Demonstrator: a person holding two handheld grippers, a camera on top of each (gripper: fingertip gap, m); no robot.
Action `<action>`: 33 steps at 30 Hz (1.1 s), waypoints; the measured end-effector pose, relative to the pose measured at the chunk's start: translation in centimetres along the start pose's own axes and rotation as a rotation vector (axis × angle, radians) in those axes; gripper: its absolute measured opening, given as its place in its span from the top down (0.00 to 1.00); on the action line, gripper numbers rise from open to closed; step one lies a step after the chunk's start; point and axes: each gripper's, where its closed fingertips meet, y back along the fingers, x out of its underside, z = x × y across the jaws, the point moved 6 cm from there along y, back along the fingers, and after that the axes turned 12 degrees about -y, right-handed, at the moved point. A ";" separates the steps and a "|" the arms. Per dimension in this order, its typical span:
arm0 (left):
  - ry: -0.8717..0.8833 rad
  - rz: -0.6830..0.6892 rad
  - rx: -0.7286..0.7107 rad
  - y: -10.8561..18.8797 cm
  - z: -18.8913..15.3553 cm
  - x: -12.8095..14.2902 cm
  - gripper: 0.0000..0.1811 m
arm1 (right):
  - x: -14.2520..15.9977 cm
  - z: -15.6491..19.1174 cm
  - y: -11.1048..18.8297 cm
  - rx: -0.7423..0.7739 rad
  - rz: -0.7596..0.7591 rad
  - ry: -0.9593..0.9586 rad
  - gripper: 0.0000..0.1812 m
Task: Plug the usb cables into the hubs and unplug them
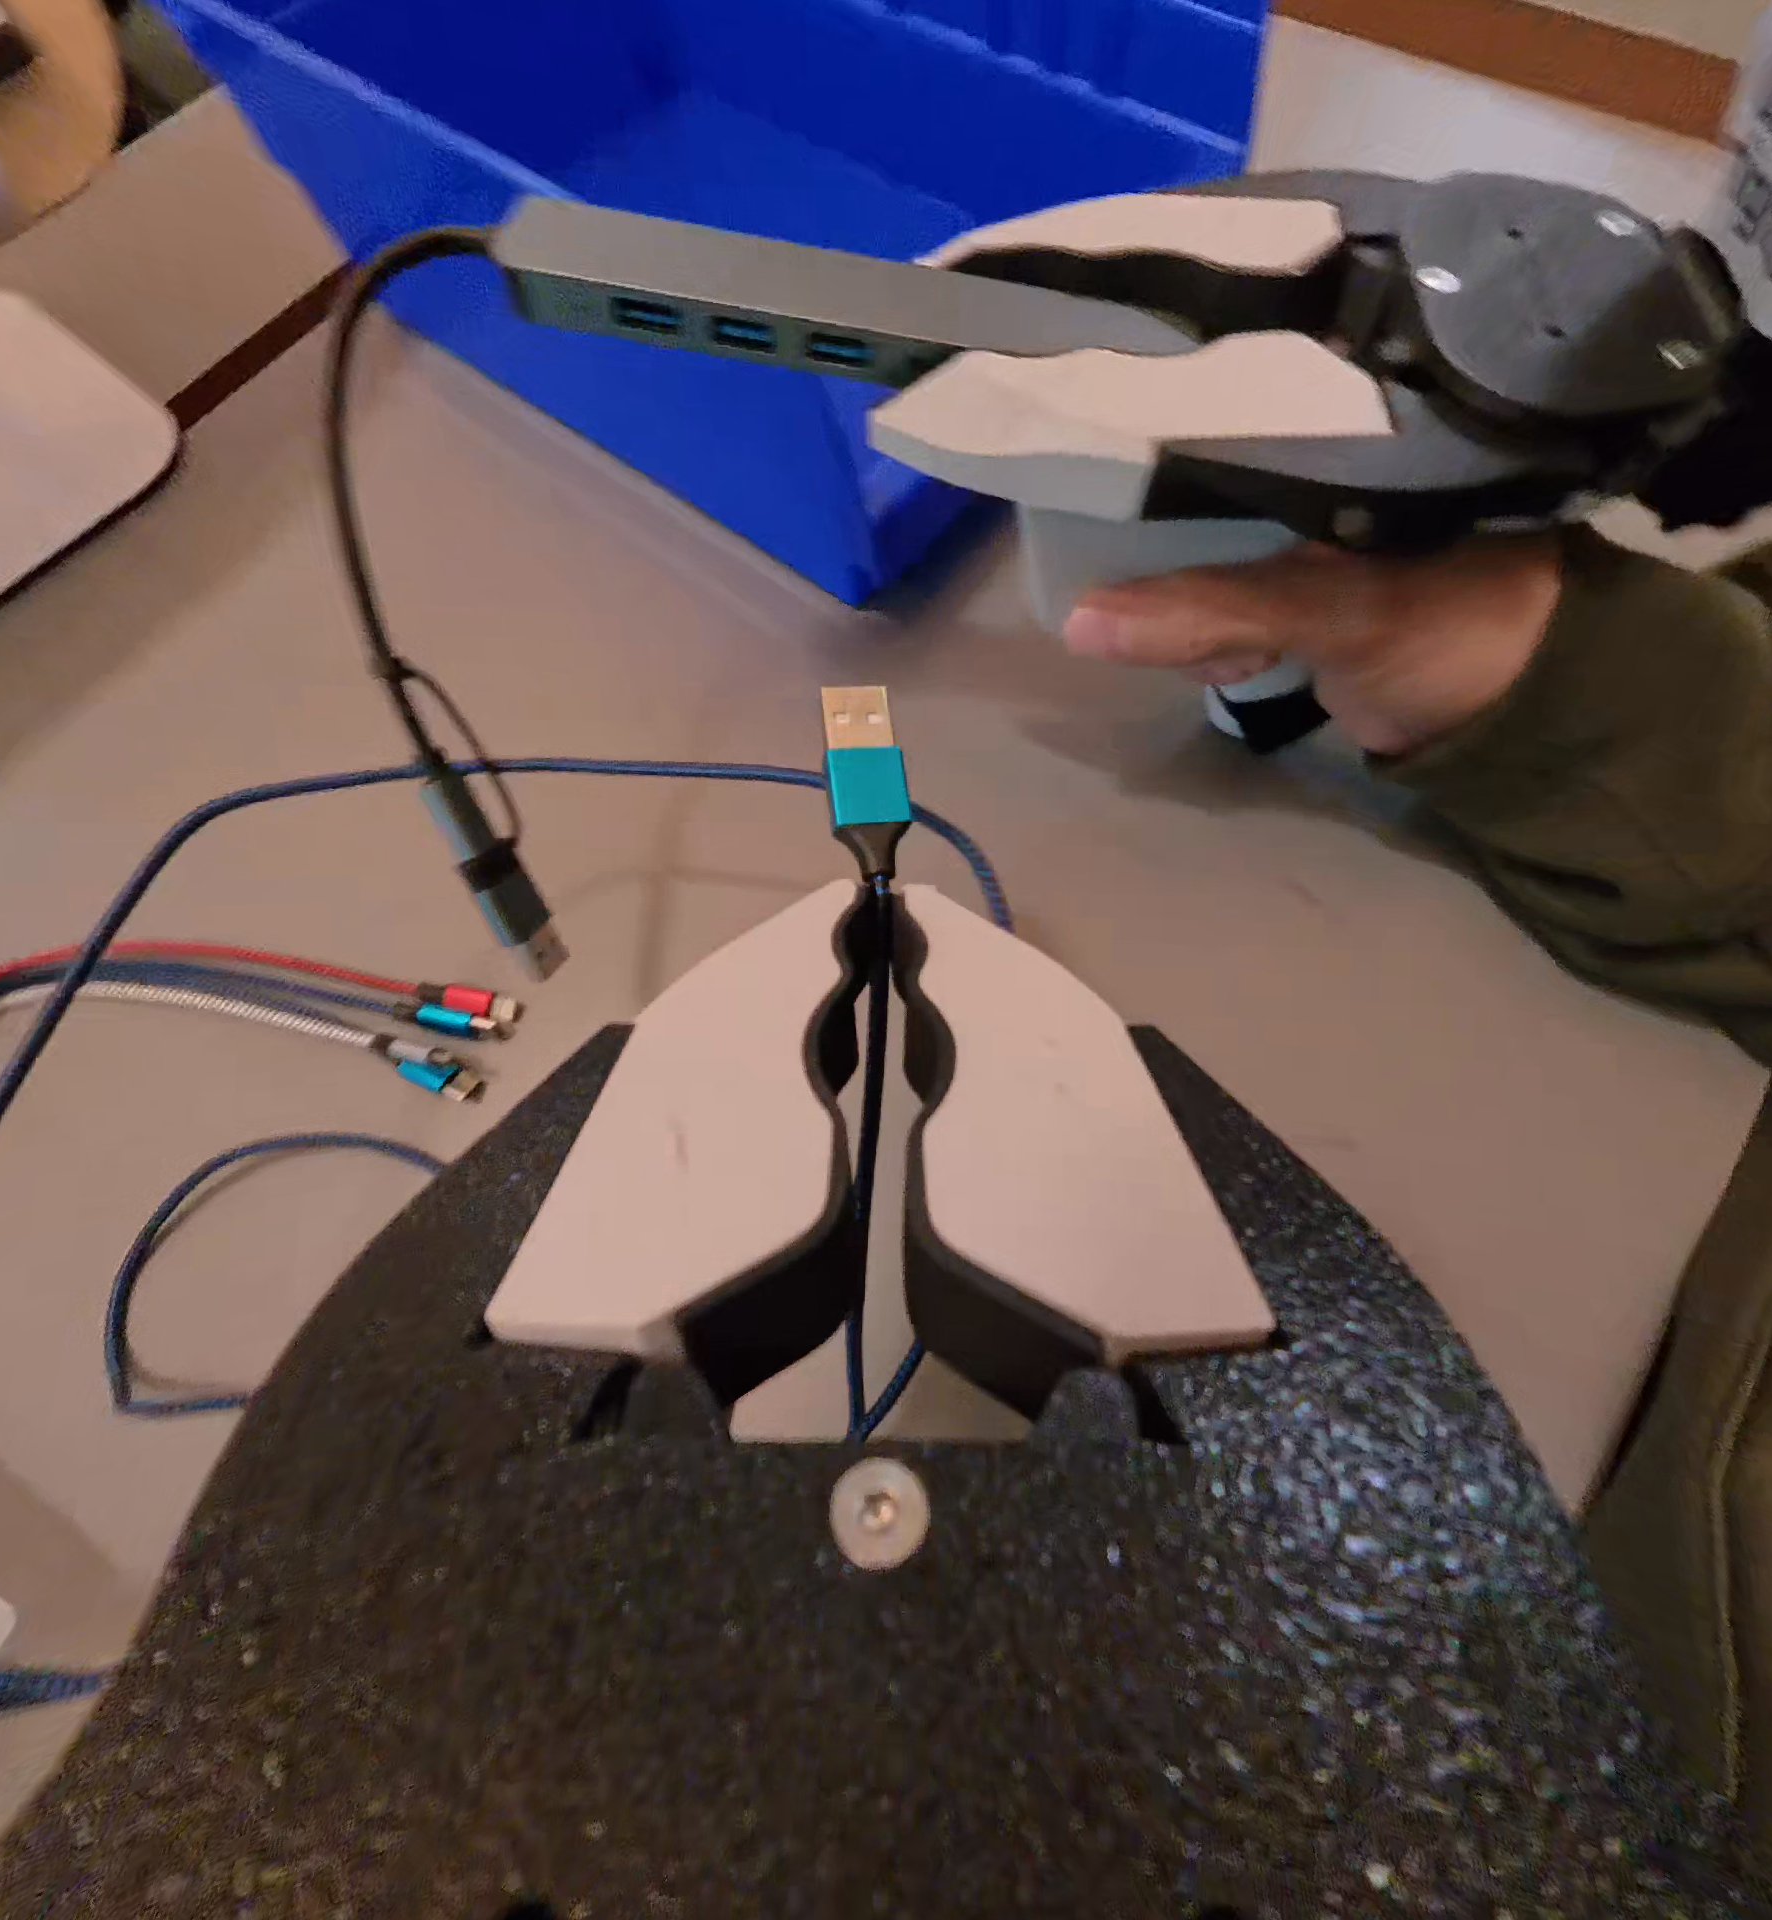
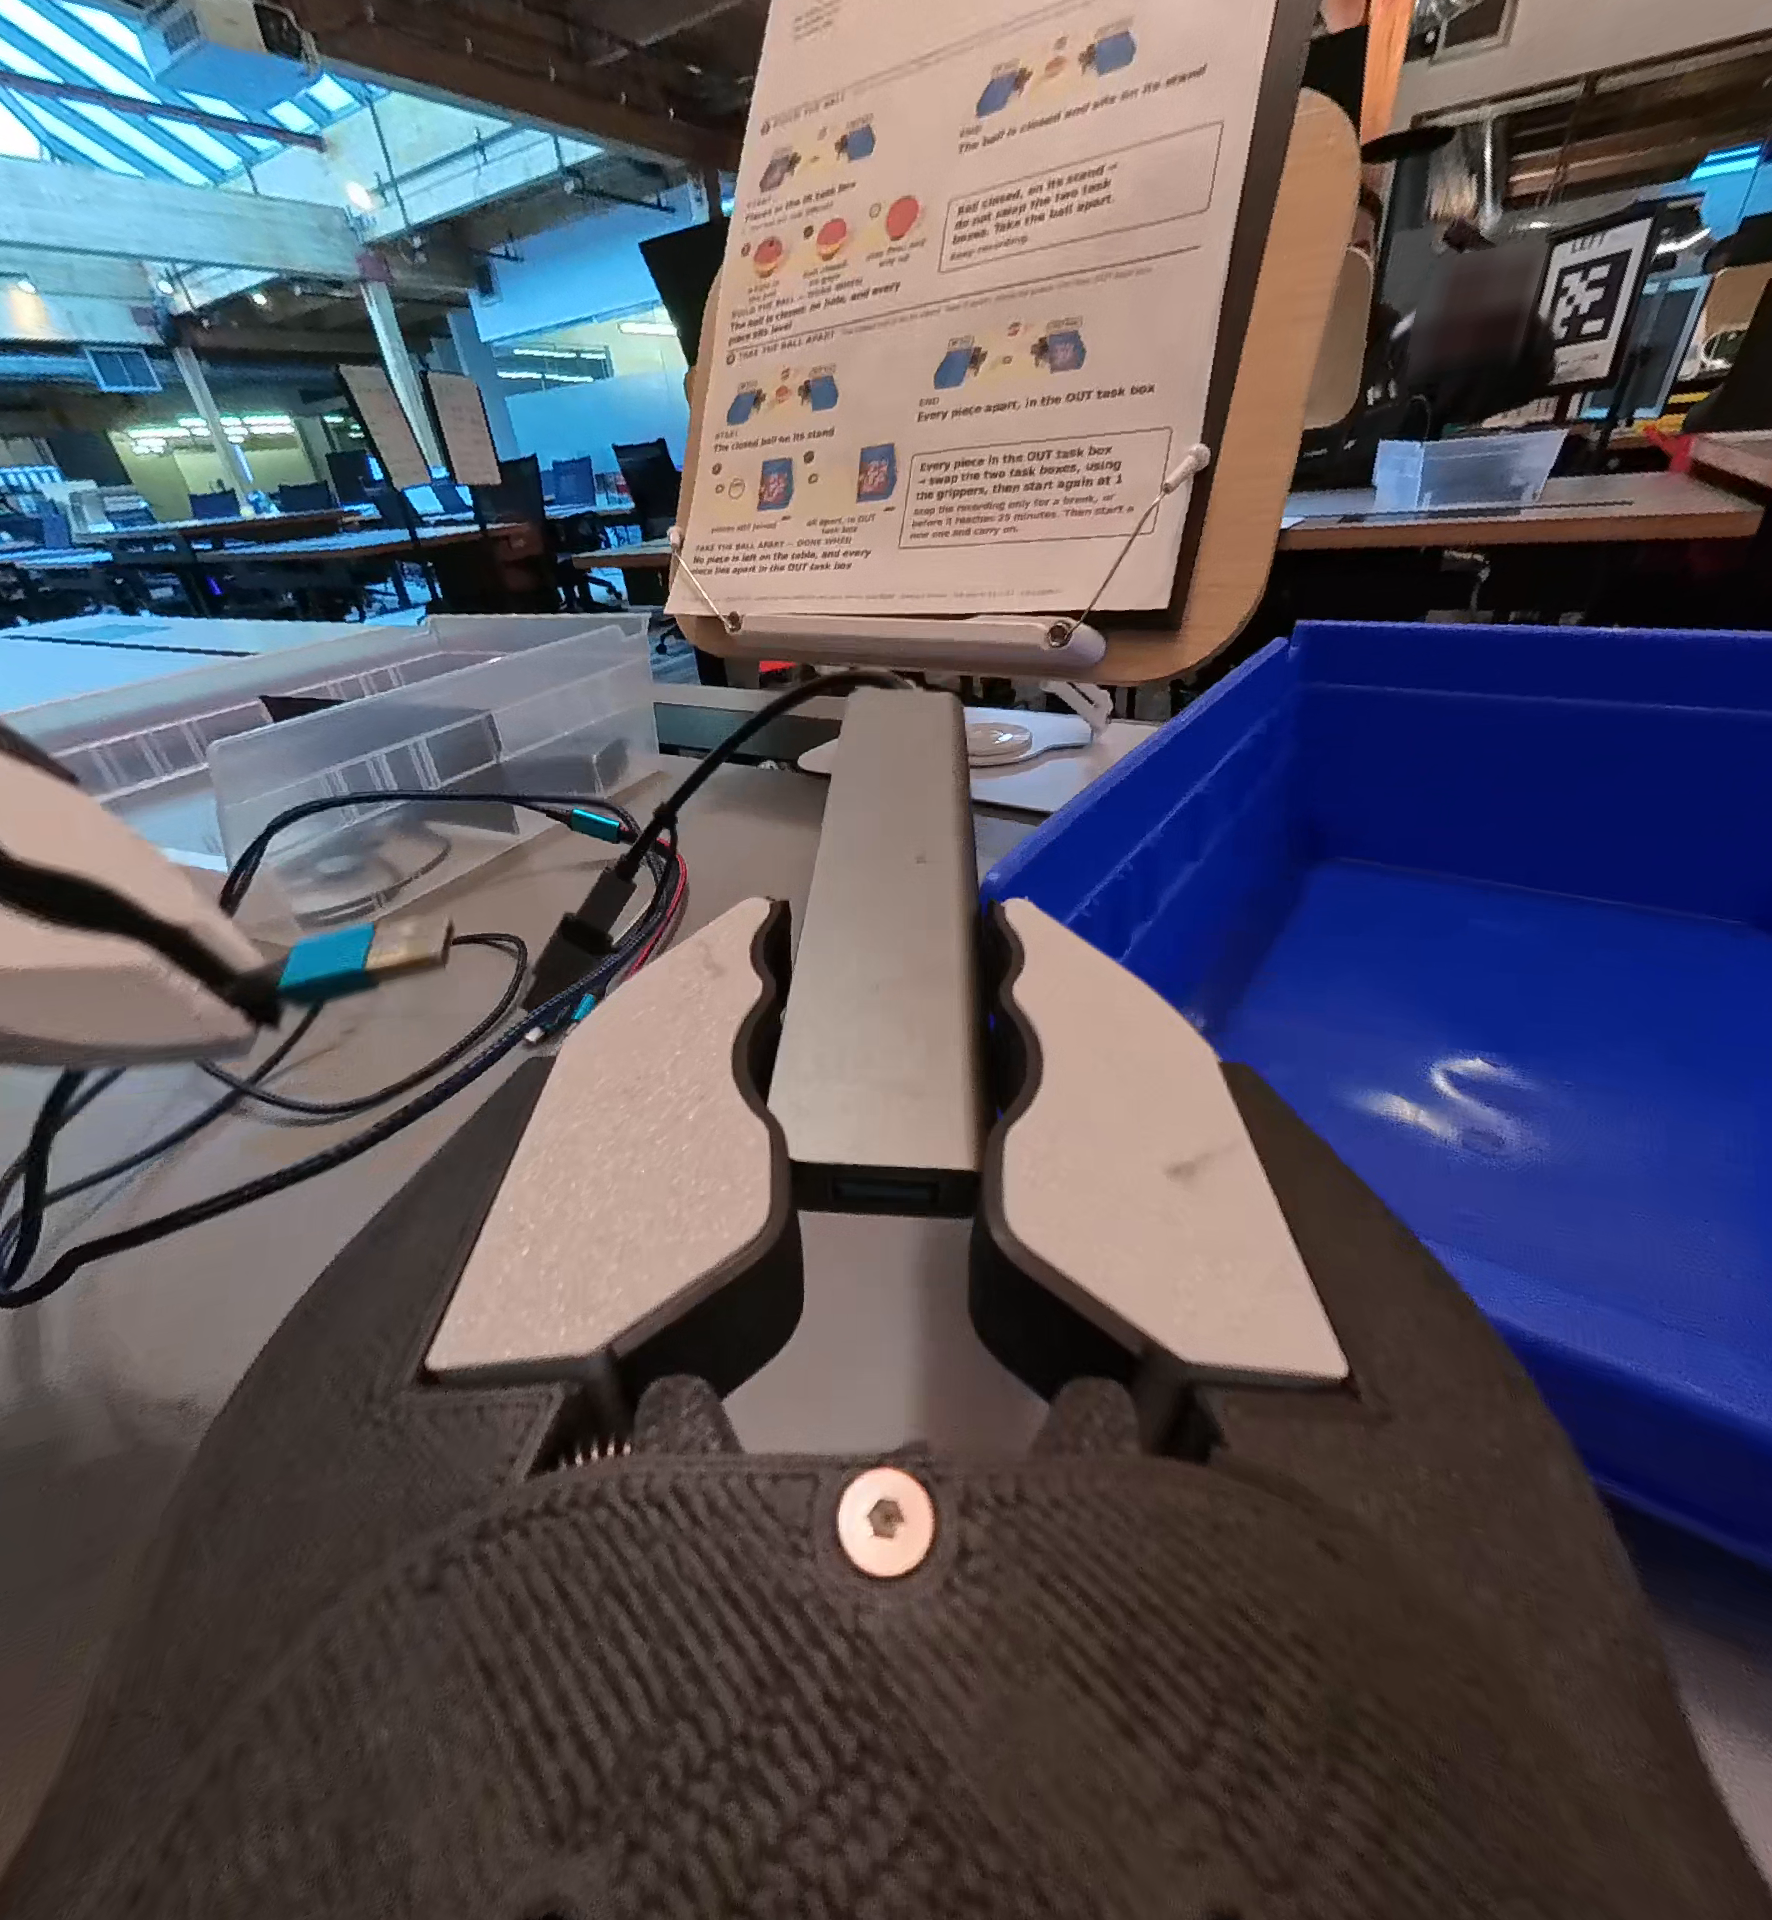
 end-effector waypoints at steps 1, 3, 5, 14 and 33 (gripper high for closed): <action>0.033 0.009 -0.009 0.2 0.5 -0.1 0.99 | 0.1 0.1 -0.1 -0.003 0.006 0.004 0.80; 0.081 0.039 -0.004 0.4 1.5 -0.4 0.99 | 0.2 0.3 -0.2 -0.013 0.020 0.017 0.81; 0.088 0.063 0.028 0.3 2.6 -0.9 0.99 | 0.3 0.5 -0.2 -0.025 0.028 0.035 0.80; 0.041 0.157 0.127 -2.0 5.3 -3.0 0.99 | 0.6 2.0 -0.4 -0.072 0.030 0.104 0.80; 0.046 0.145 0.086 -1.8 6.0 -3.3 0.99 | 0.6 2.3 -0.4 -0.123 0.027 0.094 0.80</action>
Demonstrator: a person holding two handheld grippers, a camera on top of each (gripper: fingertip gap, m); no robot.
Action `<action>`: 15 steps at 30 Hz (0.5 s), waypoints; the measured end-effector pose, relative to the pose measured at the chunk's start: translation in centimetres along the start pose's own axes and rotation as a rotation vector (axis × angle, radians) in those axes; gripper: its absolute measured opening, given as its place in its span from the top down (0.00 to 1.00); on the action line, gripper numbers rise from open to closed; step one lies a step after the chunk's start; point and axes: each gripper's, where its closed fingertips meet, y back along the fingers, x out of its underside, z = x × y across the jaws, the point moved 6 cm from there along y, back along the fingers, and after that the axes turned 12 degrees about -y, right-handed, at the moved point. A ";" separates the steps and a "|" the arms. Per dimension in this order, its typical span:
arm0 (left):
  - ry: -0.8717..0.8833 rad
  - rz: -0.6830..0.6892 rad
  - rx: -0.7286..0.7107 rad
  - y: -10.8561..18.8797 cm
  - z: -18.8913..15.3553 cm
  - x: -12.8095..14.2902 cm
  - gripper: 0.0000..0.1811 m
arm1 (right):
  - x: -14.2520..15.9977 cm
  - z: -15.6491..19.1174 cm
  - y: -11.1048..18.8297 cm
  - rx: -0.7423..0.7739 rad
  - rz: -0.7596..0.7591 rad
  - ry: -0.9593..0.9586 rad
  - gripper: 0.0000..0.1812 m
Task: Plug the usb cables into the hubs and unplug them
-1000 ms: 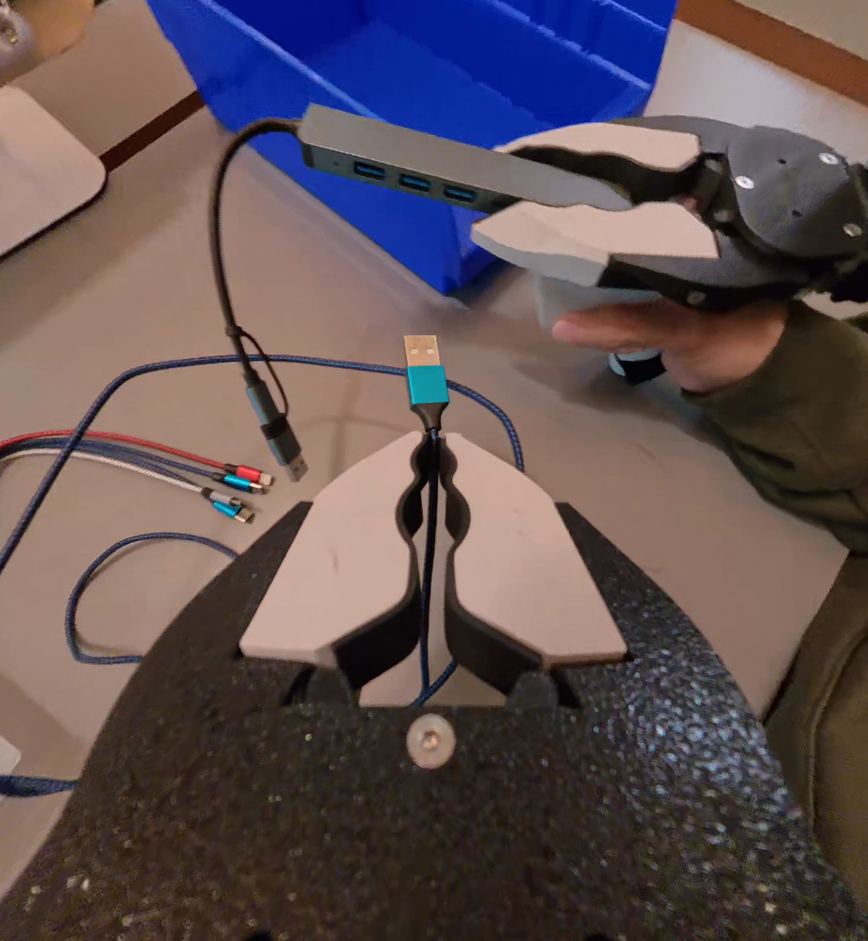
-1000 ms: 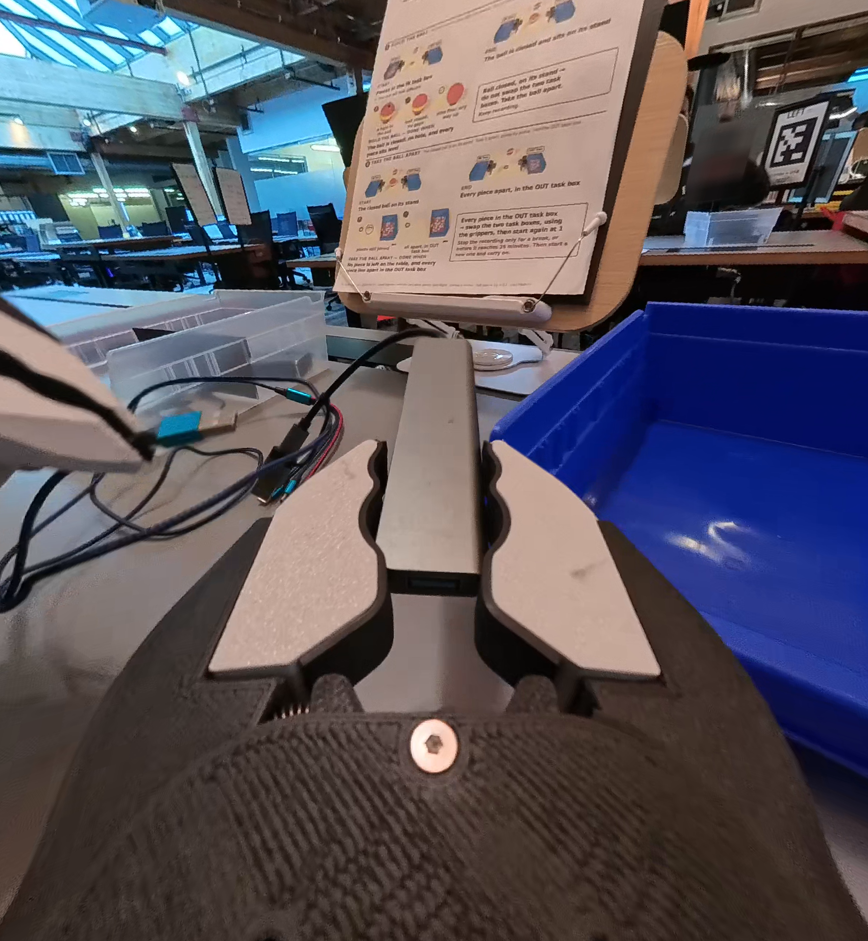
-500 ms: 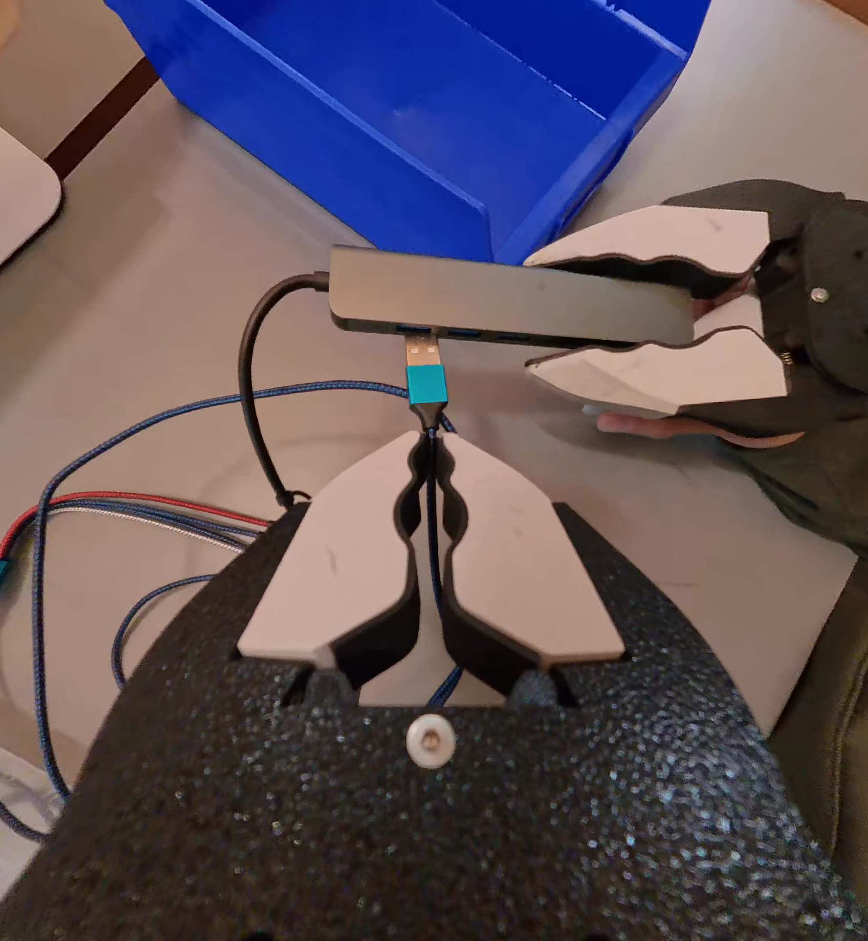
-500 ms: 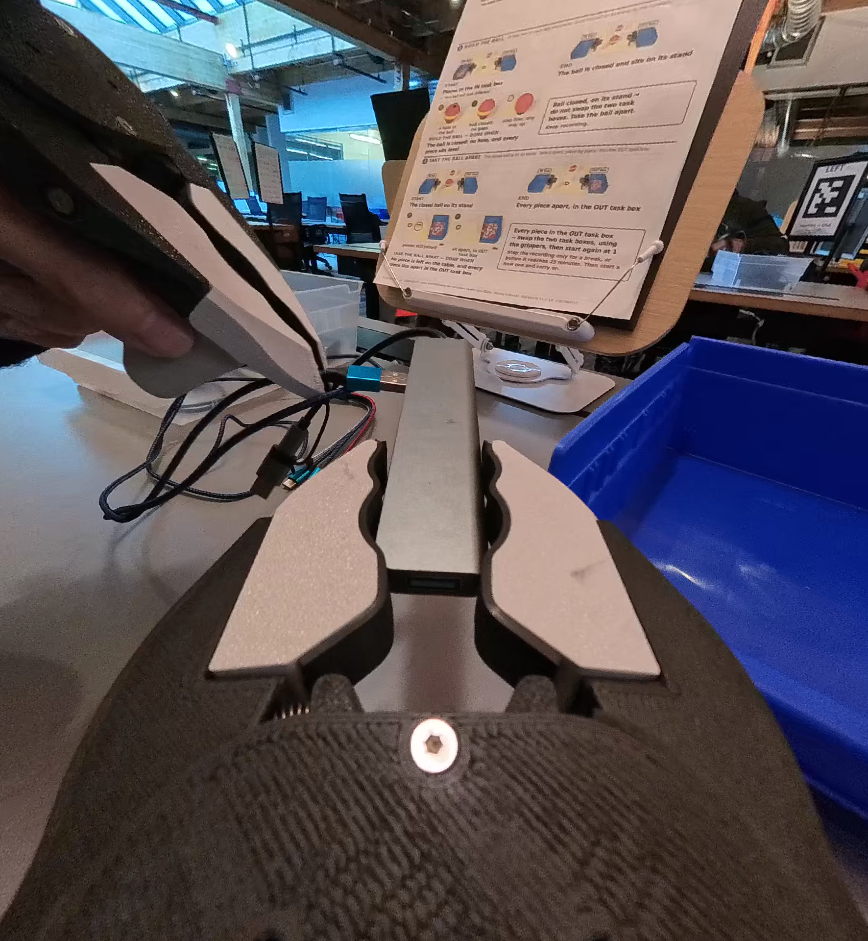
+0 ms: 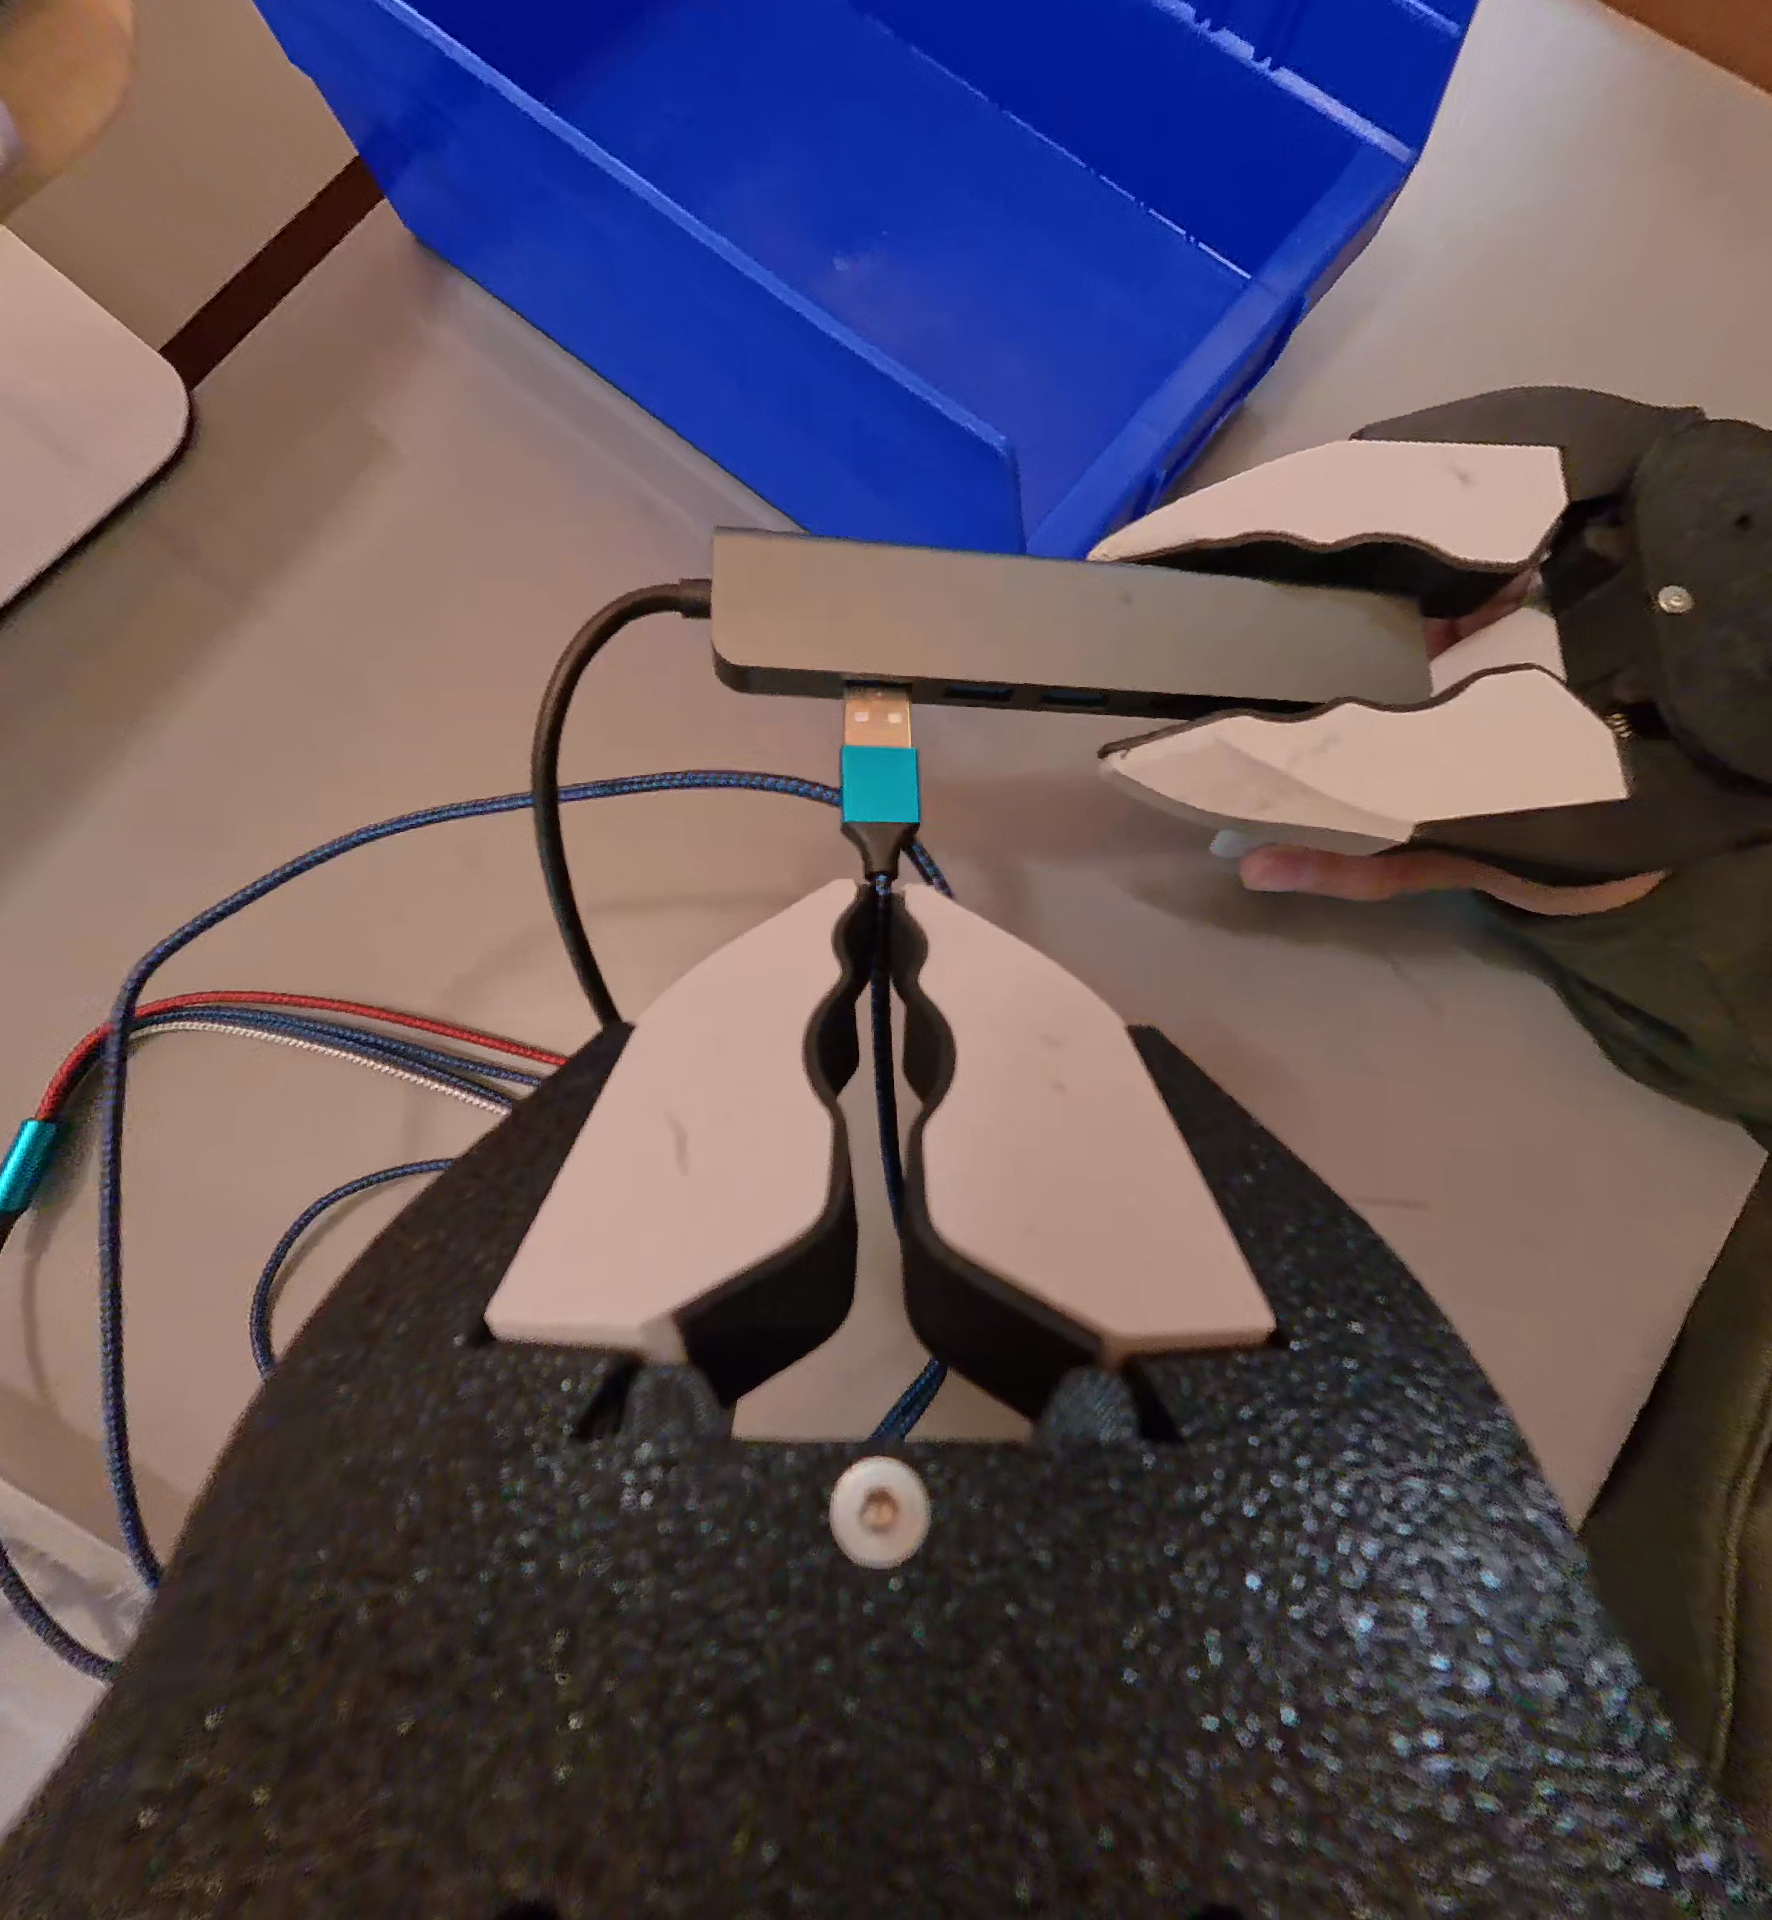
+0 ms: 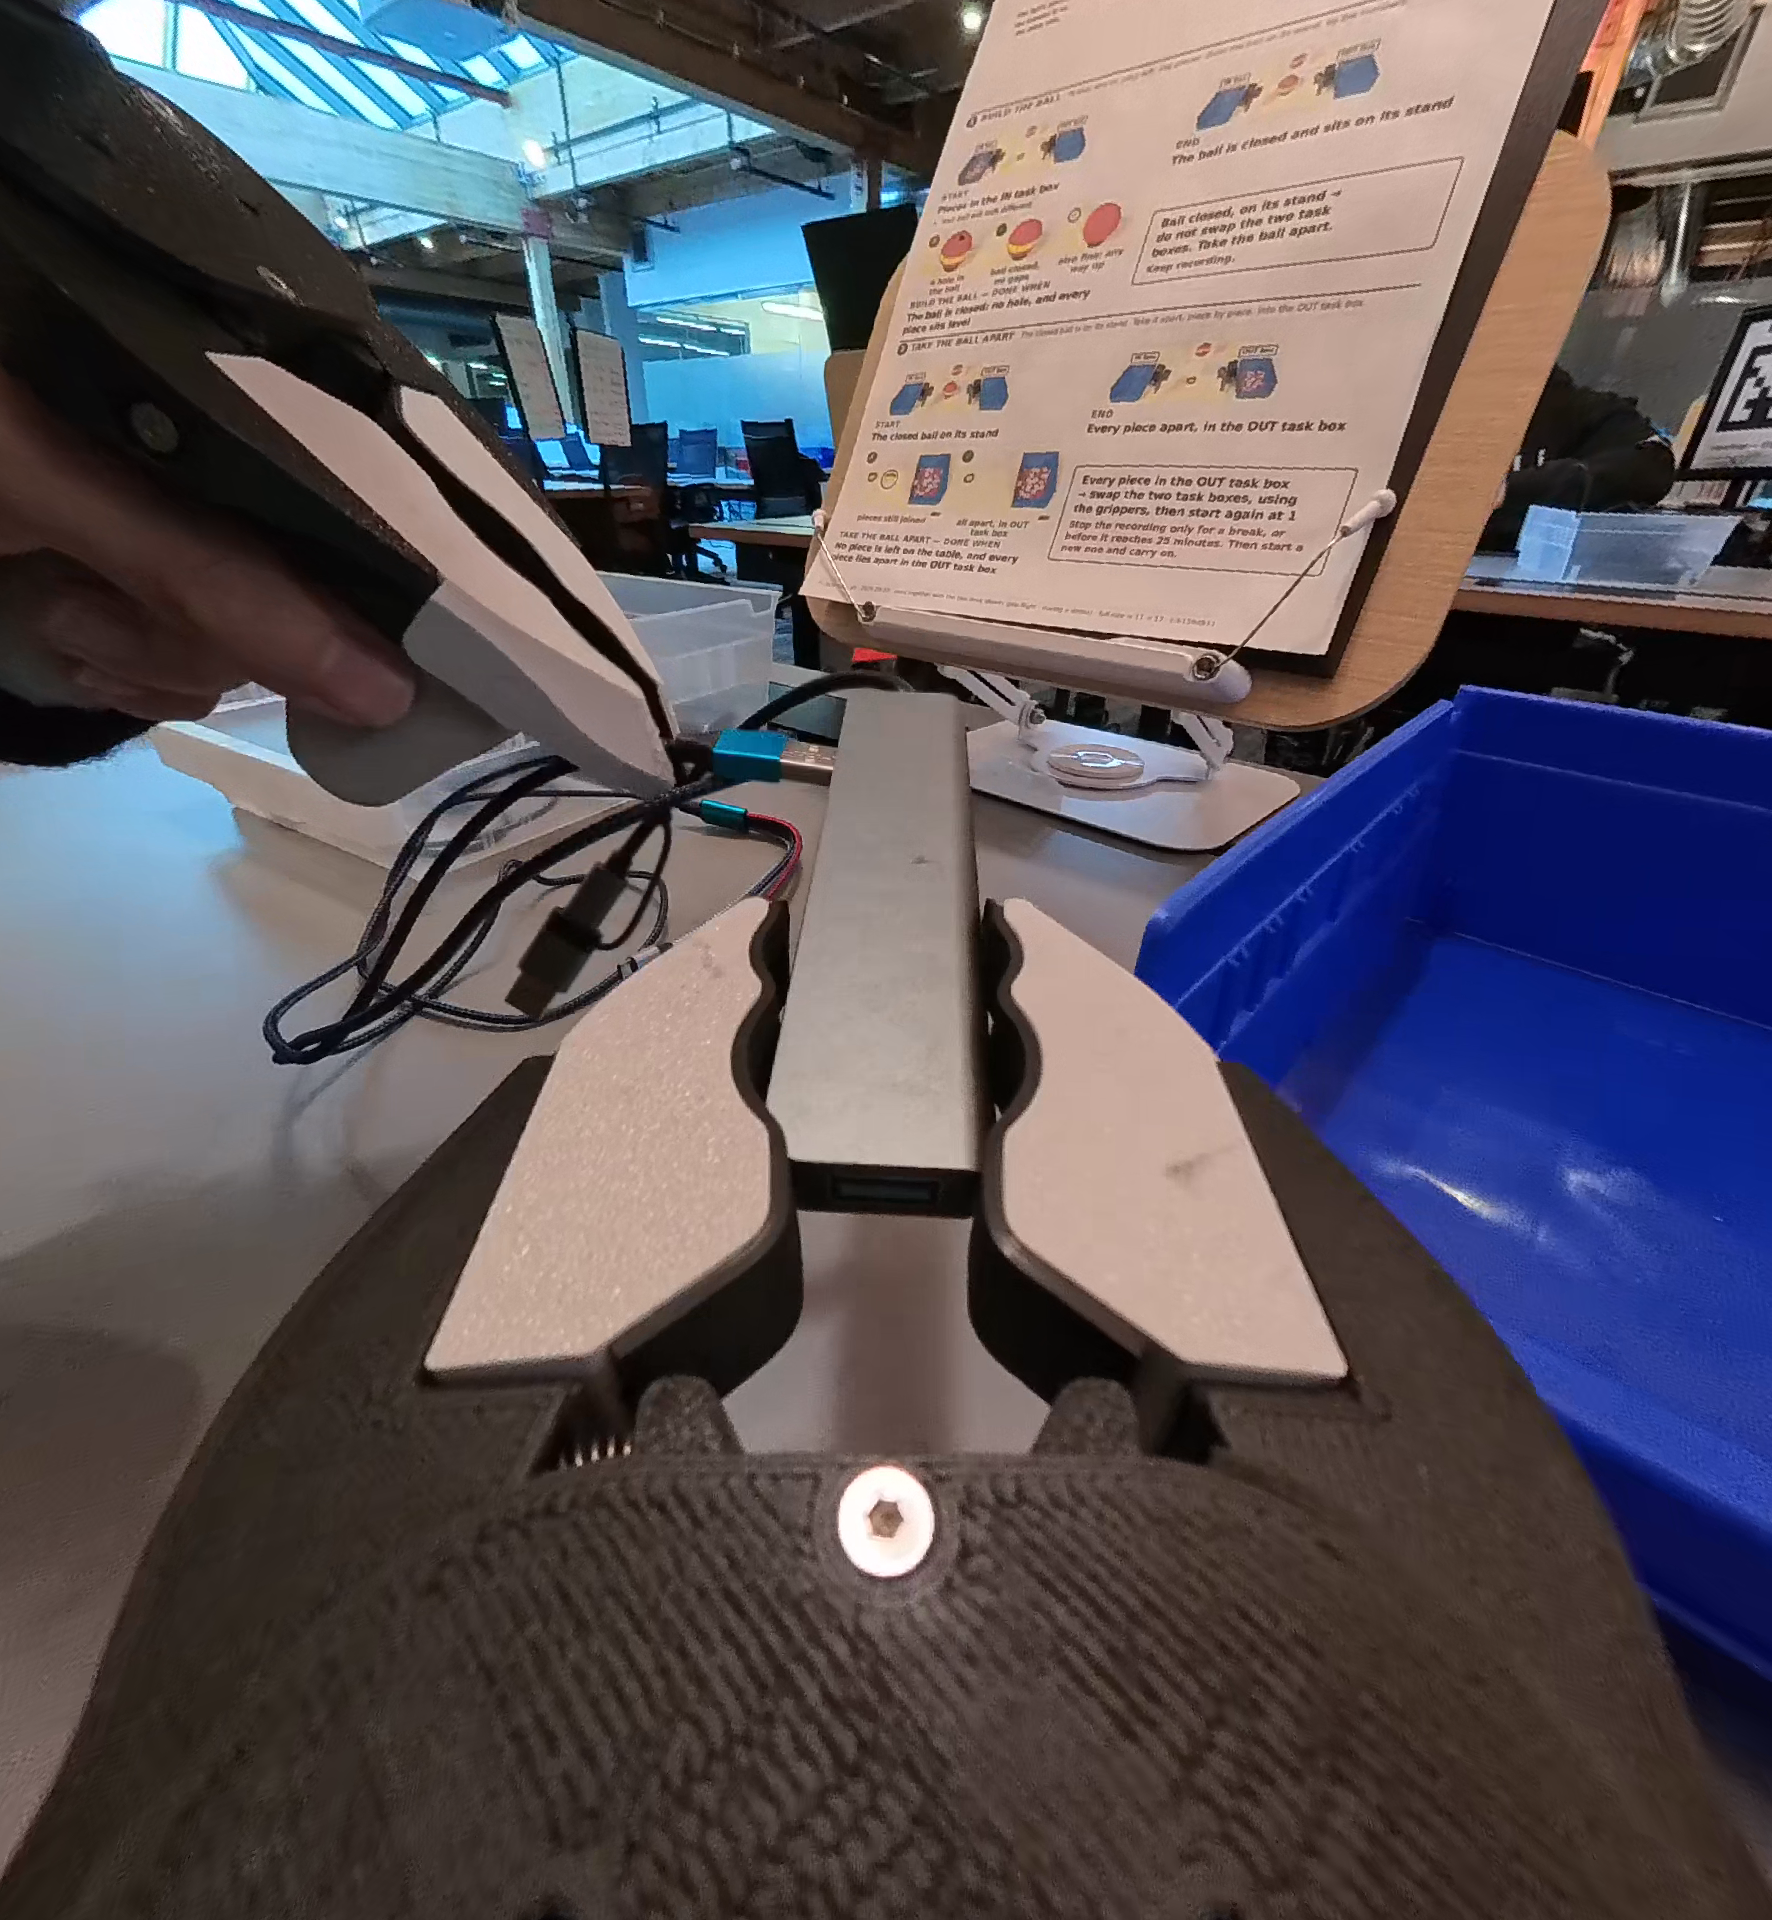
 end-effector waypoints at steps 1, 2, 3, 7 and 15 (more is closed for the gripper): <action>-0.003 -0.005 0.000 0.0 0.0 0.0 0.99 | 0.0 0.0 0.0 0.001 0.004 0.003 0.80; -0.009 -0.002 0.002 0.1 -0.1 0.0 0.99 | 0.1 0.1 -0.1 -0.002 0.007 0.007 0.80; -0.018 0.008 -0.001 0.2 -0.2 0.0 0.99 | 0.1 0.1 -0.1 -0.009 0.009 0.009 0.80; -0.034 0.035 0.012 0.2 -0.2 0.2 0.99 | 0.1 0.2 -0.1 -0.017 0.018 0.014 0.80; -0.065 -0.025 -0.044 -0.2 -0.2 -0.1 0.99 | 0.0 0.0 0.0 -0.019 0.007 -0.016 0.80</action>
